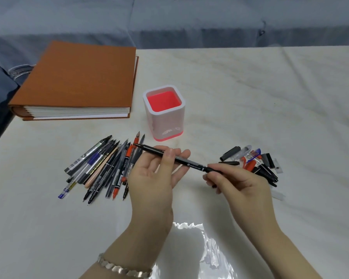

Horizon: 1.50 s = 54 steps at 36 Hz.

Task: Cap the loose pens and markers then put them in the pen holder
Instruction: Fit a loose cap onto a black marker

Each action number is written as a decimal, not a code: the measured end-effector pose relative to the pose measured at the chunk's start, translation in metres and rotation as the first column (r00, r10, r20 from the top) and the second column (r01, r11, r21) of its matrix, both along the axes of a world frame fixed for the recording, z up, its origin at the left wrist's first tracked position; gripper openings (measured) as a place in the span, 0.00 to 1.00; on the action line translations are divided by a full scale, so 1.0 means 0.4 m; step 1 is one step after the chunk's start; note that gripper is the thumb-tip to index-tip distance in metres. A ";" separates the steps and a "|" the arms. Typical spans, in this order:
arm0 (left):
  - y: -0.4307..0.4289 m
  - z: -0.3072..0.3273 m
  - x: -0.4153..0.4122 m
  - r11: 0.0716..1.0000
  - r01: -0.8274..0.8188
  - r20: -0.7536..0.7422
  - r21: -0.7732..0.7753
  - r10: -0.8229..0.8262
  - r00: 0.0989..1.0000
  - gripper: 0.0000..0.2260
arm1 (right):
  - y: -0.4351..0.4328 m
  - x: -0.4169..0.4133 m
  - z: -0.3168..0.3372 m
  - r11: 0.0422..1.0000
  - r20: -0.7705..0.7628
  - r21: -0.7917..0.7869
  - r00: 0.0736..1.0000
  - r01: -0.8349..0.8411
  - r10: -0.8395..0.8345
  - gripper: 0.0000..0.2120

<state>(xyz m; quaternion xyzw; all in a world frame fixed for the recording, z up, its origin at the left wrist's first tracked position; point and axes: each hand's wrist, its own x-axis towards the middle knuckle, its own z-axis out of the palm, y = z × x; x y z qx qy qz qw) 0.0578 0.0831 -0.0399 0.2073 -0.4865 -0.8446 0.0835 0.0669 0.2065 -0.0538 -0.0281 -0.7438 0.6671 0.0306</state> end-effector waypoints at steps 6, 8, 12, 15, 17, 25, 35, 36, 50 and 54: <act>0.001 -0.010 0.011 0.999 -0.012 -0.001 0.031 0.012 1.000 0.03 | -0.001 0.002 0.003 0.998 -0.006 0.017 0.998 -0.067 0.067 0.14; 0.007 -0.013 0.018 0.999 -0.010 -0.006 0.048 0.010 1.000 0.02 | -0.001 0.002 0.003 0.997 0.011 -0.034 0.998 -0.069 0.069 0.14; 0.015 -0.019 0.024 0.998 -0.020 -0.013 0.064 0.021 1.000 0.02 | -0.006 0.004 -0.006 0.994 0.003 -0.097 0.999 -0.047 0.047 0.14; 0.016 -0.021 0.021 0.999 -0.007 -0.046 0.044 0.009 0.999 0.01 | -0.006 0.003 -0.016 0.993 -0.012 -0.104 0.999 -0.051 0.050 0.10; 0.016 -0.020 0.016 0.999 0.027 -0.083 0.023 -0.025 0.996 0.03 | -0.003 0.001 -0.018 0.990 -0.012 -0.121 0.997 -0.074 0.073 0.07; 0.003 -0.021 -0.016 0.983 0.182 -0.156 -0.039 -0.186 0.970 0.02 | 0.030 -0.020 -0.024 0.967 0.121 -0.146 0.966 -0.210 0.228 0.15; -0.033 -0.070 -0.051 0.960 0.160 0.132 -0.229 -0.132 0.982 0.08 | 0.085 -0.052 -0.051 0.726 0.077 0.654 0.973 -0.214 0.217 0.09; -0.045 -0.070 -0.055 0.943 0.162 0.138 -0.291 -0.126 0.982 0.08 | 0.104 -0.070 -0.051 0.656 0.045 0.735 0.978 -0.170 0.202 0.10; -0.127 -0.060 -0.029 0.708 0.487 0.313 -0.511 -0.374 0.873 0.11 | 0.150 -0.171 -0.125 0.116 -0.040 0.993 0.940 0.001 0.340 0.09; -0.130 -0.052 -0.026 0.701 0.509 0.285 -0.501 -0.421 0.861 0.11 | 0.156 -0.163 -0.130 0.156 -0.038 0.987 0.920 -0.026 0.390 0.12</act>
